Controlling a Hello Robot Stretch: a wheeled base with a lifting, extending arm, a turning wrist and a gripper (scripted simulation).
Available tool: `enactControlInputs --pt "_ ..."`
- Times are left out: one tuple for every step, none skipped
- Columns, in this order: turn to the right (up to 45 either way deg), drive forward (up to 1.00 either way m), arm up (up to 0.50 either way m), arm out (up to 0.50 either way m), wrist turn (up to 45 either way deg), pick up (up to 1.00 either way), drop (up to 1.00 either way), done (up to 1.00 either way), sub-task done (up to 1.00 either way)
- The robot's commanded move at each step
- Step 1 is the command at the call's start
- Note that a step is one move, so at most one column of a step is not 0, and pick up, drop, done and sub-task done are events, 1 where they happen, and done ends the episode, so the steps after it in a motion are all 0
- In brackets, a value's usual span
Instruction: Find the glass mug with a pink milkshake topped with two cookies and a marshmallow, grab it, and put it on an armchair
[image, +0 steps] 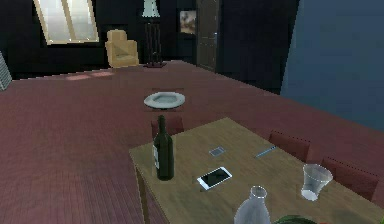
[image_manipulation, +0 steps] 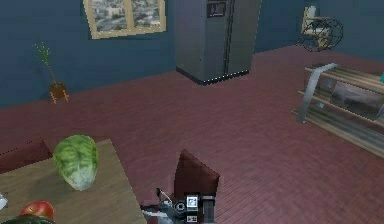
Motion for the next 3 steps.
enactControlInputs --pt "0.0 0.0 0.0 0.0 18.0 0.0 0.0 0.0 0.0" --pt "0.0 0.0 -0.3 0.0 0.0 0.0 0.0 0.0 0.0" --pt "0.0 0.0 0.0 0.0 0.0 1.0 0.0 0.0 0.0"
